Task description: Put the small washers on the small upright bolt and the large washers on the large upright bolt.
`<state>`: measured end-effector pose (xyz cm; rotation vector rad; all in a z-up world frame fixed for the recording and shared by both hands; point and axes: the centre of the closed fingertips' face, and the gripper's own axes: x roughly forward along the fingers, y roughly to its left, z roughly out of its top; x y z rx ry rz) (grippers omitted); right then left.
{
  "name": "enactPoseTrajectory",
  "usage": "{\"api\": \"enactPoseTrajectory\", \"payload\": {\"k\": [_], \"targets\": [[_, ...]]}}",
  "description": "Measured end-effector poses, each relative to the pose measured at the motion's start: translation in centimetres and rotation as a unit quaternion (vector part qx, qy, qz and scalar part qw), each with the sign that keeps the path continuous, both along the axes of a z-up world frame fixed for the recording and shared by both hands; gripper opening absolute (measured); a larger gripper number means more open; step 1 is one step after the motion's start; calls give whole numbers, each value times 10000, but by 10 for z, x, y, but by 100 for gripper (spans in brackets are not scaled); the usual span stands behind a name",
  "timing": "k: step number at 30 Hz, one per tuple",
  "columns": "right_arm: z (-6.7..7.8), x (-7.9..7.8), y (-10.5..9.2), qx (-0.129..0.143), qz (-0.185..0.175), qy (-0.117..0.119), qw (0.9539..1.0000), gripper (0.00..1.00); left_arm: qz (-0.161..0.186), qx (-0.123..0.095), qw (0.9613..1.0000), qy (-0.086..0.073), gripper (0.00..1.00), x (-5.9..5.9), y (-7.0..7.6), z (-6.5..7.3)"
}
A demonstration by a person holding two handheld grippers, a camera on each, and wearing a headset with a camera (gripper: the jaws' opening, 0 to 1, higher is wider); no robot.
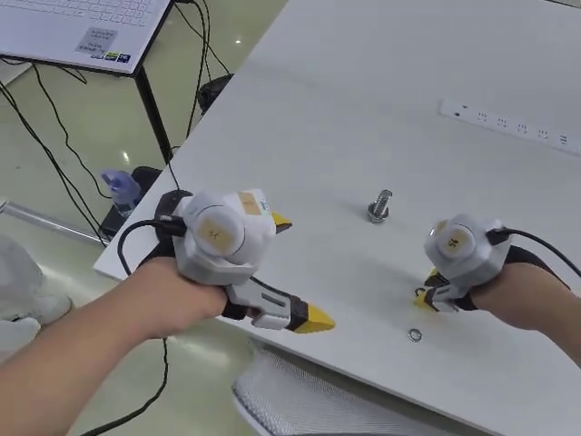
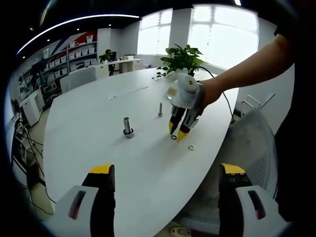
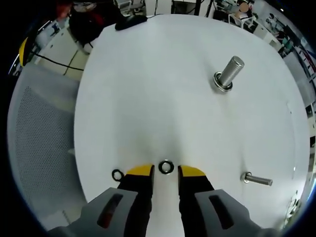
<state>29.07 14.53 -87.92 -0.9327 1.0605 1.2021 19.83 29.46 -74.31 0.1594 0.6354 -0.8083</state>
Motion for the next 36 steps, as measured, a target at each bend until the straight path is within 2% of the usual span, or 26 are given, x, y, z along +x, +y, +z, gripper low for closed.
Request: {"api": "enactPoseTrajectory", "payload": {"k": [3, 8, 17, 20, 26, 36], "targets": [[0, -1, -1, -86, -21, -42, 10000, 14, 7, 4, 10000, -3, 86, -1, 0, 0], [0, 0, -1, -165, -7, -52, 9999, 13, 25, 3, 10000, -12, 85, -2, 0, 1], [3, -2, -2, -88, -138, -56, 9998, 12, 10, 8, 10000, -30, 84, -3, -3, 3], [4, -4, -4, -40, -204, 13, 9998, 12, 14, 24, 10000, -32, 82, -3, -3, 3], [15, -8, -15, -15, -259, 7, 9997, 12, 47, -66, 10000, -47, 83, -2, -6, 5], [42, 6, -43, 72, -525, -141, 9985, 12, 28, -70, 10000, -63, 83, 2, -14, 5]]}}
